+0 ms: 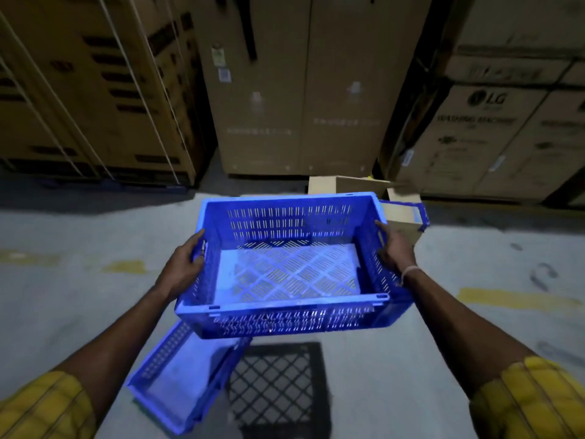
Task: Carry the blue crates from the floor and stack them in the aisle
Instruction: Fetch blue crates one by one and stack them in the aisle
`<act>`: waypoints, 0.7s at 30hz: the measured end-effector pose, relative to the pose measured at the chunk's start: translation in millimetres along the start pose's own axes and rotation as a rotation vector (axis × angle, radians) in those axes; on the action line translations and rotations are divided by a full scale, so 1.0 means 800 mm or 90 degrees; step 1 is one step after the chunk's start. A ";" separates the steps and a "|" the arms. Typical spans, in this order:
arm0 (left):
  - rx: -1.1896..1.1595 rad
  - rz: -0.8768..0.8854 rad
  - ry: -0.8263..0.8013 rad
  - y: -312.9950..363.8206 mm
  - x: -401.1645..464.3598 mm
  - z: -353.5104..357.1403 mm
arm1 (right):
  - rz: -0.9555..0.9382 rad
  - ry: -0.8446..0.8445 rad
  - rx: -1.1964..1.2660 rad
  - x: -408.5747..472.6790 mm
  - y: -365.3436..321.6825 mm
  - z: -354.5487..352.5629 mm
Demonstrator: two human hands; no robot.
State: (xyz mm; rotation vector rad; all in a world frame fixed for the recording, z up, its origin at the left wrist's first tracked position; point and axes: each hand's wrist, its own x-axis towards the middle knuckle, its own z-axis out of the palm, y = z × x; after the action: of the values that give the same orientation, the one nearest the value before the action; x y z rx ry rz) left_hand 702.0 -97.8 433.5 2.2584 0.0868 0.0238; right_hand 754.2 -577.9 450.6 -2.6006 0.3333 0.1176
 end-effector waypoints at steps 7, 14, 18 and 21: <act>-0.015 -0.035 0.121 0.021 -0.086 -0.093 | -0.097 0.000 0.029 -0.026 -0.099 -0.042; -0.075 -0.090 0.261 0.013 -0.202 -0.135 | -0.224 -0.055 0.027 -0.052 -0.162 -0.036; -0.093 -0.124 0.333 0.016 -0.277 -0.142 | -0.299 -0.081 0.049 -0.075 -0.190 -0.029; -0.092 -0.148 0.393 0.019 -0.335 -0.143 | -0.358 -0.103 0.076 -0.097 -0.213 -0.019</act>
State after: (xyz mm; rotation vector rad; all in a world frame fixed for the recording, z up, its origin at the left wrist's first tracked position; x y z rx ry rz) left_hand 430.2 -38.3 521.2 2.0100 0.6520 0.5835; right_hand 723.5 -425.7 556.8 -2.4450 -0.4353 0.1041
